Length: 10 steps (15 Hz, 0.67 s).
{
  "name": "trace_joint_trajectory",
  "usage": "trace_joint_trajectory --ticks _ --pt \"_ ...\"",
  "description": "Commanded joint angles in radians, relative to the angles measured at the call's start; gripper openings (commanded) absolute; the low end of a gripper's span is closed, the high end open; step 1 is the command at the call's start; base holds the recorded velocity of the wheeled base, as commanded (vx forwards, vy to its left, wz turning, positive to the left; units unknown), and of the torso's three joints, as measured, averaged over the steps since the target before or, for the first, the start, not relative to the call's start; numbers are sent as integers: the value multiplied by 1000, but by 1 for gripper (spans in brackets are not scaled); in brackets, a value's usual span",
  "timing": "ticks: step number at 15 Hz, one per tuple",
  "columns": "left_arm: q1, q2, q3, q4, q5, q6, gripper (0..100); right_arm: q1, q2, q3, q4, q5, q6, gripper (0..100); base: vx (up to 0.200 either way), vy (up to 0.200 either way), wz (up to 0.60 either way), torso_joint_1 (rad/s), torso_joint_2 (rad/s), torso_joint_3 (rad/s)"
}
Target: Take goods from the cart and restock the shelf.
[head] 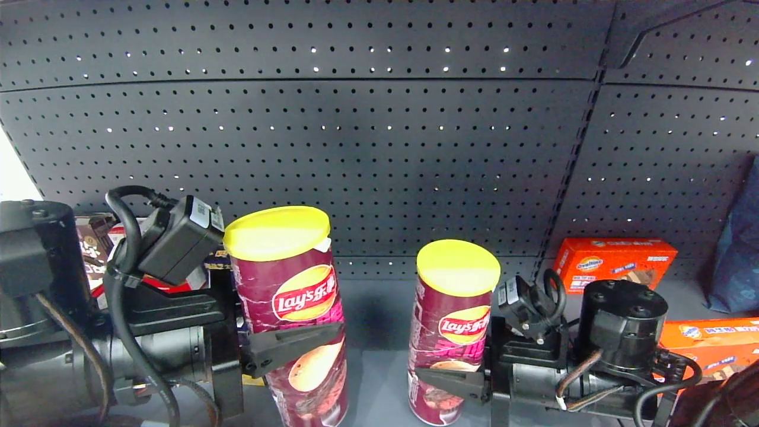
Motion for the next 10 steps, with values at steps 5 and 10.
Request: trace_joint_trajectory --ticks 5,10 --pt "1 2 3 0 3 0 0 4 71 2 -35 0 0 0 0 0 0 0 0 0" --pt "1 2 5 0 3 0 0 6 94 -1 -38 0 -6 100 0 0 0 0 0 0"
